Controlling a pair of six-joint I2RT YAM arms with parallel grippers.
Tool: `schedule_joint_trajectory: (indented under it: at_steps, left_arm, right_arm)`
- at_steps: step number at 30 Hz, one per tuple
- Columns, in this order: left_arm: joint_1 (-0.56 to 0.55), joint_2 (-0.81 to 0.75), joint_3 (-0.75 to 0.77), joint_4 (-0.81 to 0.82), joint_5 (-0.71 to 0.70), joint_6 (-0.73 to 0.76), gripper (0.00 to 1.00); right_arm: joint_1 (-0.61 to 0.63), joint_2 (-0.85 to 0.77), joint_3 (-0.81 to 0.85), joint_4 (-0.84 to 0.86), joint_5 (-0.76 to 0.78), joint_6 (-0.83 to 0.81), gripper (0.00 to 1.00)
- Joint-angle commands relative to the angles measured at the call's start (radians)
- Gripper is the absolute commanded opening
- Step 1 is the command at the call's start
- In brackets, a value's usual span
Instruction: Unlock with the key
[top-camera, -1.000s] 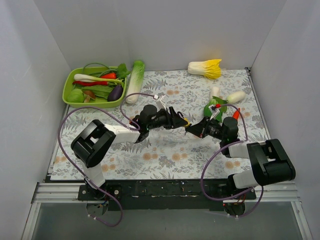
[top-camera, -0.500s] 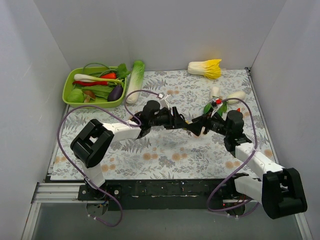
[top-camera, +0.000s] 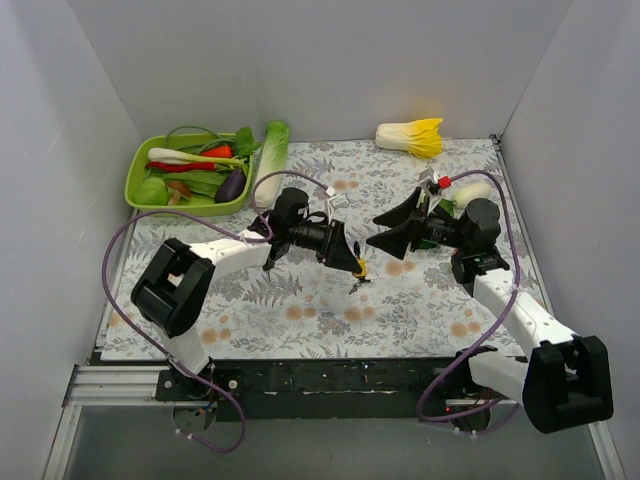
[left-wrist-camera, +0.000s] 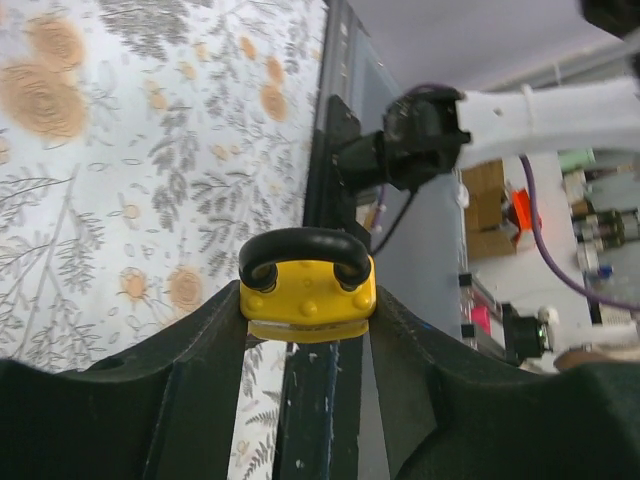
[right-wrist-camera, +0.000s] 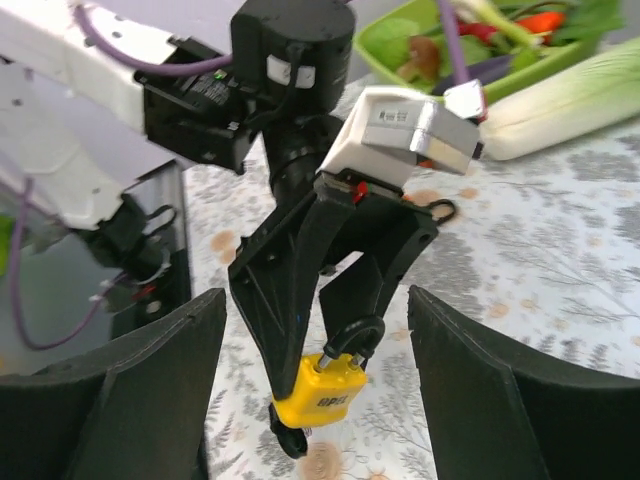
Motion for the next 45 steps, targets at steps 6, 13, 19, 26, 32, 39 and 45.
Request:
schedule_joint_trajectory:
  at_steps: [6,13,19,26,32,39,45]
  left_arm:
    - [0.014,-0.182,0.067,-0.187,0.334,0.221,0.00]
    - [0.014,-0.189,0.088,-0.246,0.461,0.255,0.00]
    - [0.014,-0.197,0.076,-0.246,0.483,0.250,0.00]
    - [0.014,-0.197,0.079,-0.246,0.498,0.253,0.00]
    - [0.013,-0.201,0.083,-0.292,0.491,0.271,0.00]
    - [0.024,-0.209,0.091,-0.321,0.484,0.296,0.00]
    - [0.040,-0.220,0.093,-0.339,0.468,0.308,0.00]
  right_arm:
    - [0.024,0.112,0.066,0.360,-0.329,0.284,0.80]
    - [0.084,0.159,0.124,0.282,-0.368,0.215,0.80]
    - [0.152,0.202,0.164,0.184,-0.366,0.146,0.79]
    - [0.207,0.233,0.254,-0.132,-0.353,-0.097,0.71]
    - [0.221,0.241,0.256,-0.204,-0.386,-0.117,0.59]
    - [0.225,0.225,0.253,-0.267,-0.405,-0.154,0.52]
    - [0.225,0.204,0.244,-0.267,-0.408,-0.144,0.33]
